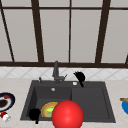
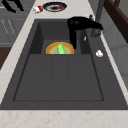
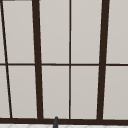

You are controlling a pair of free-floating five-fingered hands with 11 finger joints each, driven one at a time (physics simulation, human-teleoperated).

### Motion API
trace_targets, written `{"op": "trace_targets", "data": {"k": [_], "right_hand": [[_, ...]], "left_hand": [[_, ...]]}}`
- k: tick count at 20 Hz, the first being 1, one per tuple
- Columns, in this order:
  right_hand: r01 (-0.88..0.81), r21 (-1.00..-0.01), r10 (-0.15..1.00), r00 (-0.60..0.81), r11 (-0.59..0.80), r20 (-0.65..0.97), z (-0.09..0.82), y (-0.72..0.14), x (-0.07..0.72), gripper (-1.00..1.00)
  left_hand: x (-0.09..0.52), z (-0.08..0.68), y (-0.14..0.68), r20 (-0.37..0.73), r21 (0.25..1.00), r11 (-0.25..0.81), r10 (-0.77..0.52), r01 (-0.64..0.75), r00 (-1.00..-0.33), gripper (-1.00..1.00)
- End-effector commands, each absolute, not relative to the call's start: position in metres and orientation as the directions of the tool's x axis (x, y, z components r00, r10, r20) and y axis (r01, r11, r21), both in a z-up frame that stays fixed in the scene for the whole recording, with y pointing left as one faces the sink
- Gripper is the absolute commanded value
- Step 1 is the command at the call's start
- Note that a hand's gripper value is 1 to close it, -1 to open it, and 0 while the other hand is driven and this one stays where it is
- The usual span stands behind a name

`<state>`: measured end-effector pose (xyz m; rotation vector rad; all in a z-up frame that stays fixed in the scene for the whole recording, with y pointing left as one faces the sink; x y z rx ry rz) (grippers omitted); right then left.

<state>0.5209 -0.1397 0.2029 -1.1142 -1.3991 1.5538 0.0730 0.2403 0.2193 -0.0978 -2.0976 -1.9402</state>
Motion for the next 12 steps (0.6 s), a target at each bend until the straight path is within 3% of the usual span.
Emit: {"op": "trace_targets", "data": {"k": [1, 12], "right_hand": [[-0.081, -0.991, 0.928, -0.366, -0.108, -0.071, 0.207, -0.117, 0.525, -1.00], [-0.285, -0.950, 0.937, -0.348, -0.127, -0.021, 0.212, -0.063, 0.535, -1.00]], "left_hand": [[0.073, 0.219, 0.240, 0.250, 0.967, 0.095, -0.140, 0.238, -0.958, 0.00], [0.073, 0.219, 0.240, 0.250, 0.967, 0.095, -0.140, 0.238, -0.958, 0.00]]}}
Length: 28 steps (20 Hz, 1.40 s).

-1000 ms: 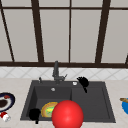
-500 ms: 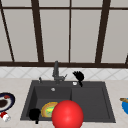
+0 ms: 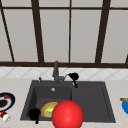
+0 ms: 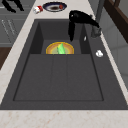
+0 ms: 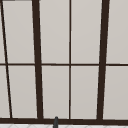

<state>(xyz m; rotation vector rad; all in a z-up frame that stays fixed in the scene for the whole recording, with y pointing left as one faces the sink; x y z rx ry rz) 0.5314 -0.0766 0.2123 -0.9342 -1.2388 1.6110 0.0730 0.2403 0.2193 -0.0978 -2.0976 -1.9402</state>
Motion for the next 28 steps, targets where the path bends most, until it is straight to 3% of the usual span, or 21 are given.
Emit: {"op": "trace_targets", "data": {"k": [1, 11, 28], "right_hand": [[-0.309, -0.942, 0.939, -0.344, -0.128, -0.015, 0.213, -0.059, 0.538, -1.00], [-0.335, -0.926, 0.942, -0.332, -0.173, -0.056, 0.267, -0.031, 0.535, -1.00], [-0.557, -0.822, 0.941, -0.327, -0.116, 0.090, 0.201, -0.031, 0.629, -1.00]], "left_hand": [[0.073, 0.219, 0.240, 0.250, 0.967, 0.095, -0.140, 0.238, -0.958, 0.00], [0.073, 0.219, 0.240, 0.250, 0.967, 0.095, -0.140, 0.238, -0.958, 0.00], [0.073, 0.219, 0.240, 0.250, 0.967, 0.095, -0.140, 0.238, -0.958, 0.00]]}}
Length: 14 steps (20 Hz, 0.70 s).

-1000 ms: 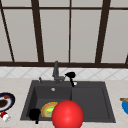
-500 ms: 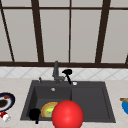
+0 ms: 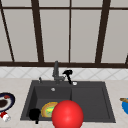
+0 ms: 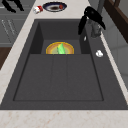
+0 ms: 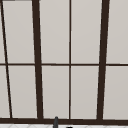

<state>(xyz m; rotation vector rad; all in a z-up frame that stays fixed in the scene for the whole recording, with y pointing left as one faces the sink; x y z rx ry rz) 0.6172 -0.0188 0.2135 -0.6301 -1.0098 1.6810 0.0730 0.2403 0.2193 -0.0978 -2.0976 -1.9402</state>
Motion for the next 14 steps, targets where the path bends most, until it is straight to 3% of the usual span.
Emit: {"op": "trace_targets", "data": {"k": [1, 14], "right_hand": [[-0.570, -0.814, 0.941, -0.326, -0.115, 0.095, 0.196, -0.032, 0.634, -1.00], [-0.697, -0.703, 0.952, -0.291, -0.142, 0.096, 0.173, -0.014, 0.710, -1.00]], "left_hand": [[0.073, 0.219, 0.240, 0.250, 0.967, 0.095, -0.140, 0.238, -0.958, 0.00], [0.073, 0.219, 0.240, 0.250, 0.967, 0.095, -0.140, 0.238, -0.958, 0.00]]}}
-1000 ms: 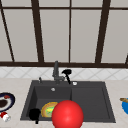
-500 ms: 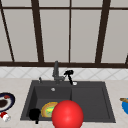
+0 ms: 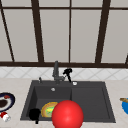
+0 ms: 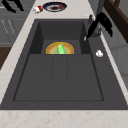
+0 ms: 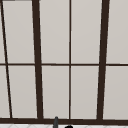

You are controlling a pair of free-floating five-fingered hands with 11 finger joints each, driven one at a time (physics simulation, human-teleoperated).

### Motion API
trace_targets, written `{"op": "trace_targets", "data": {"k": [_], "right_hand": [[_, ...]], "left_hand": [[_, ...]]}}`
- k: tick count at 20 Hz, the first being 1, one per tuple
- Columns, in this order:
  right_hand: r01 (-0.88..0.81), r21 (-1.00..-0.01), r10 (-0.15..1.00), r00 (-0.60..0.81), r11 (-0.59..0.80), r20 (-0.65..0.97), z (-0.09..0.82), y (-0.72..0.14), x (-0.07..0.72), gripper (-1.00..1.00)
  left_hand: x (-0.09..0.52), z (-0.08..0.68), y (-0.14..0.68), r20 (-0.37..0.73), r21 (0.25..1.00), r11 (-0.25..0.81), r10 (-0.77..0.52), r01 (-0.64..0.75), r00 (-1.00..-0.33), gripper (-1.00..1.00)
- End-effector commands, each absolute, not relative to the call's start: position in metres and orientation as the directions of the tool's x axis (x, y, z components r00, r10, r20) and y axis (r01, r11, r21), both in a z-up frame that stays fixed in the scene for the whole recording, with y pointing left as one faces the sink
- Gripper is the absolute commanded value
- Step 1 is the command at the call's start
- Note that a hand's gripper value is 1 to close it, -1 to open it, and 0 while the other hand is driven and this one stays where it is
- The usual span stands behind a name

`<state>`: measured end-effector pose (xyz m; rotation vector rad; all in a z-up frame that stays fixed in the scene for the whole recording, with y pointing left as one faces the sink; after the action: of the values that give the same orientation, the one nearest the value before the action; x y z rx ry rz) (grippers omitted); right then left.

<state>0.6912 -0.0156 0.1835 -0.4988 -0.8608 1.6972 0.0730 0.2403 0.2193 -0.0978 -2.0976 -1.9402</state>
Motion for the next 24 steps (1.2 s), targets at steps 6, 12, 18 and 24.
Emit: {"op": "trace_targets", "data": {"k": [6, 12, 18, 24], "right_hand": [[-0.792, -0.599, 0.948, -0.268, -0.116, 0.170, 0.155, -0.012, 0.736, -1.00], [-0.871, -0.476, 0.945, -0.250, -0.124, 0.213, 0.140, -0.004, 0.757, 1.00], [-0.893, -0.445, 0.938, -0.210, -0.069, 0.276, 0.137, -0.012, 0.750, 1.00], [-0.858, -0.510, 0.938, -0.222, -0.058, 0.267, 0.154, -0.006, 0.745, 1.00]], "left_hand": [[0.073, 0.219, 0.240, 0.250, 0.967, 0.095, -0.140, 0.238, -0.958, 0.00], [0.073, 0.219, 0.240, 0.250, 0.967, 0.095, -0.140, 0.238, -0.958, 0.00], [0.073, 0.219, 0.240, 0.250, 0.967, 0.095, -0.140, 0.238, -0.958, 0.00], [0.073, 0.219, 0.240, 0.250, 0.967, 0.095, -0.140, 0.238, -0.958, 0.00]]}}
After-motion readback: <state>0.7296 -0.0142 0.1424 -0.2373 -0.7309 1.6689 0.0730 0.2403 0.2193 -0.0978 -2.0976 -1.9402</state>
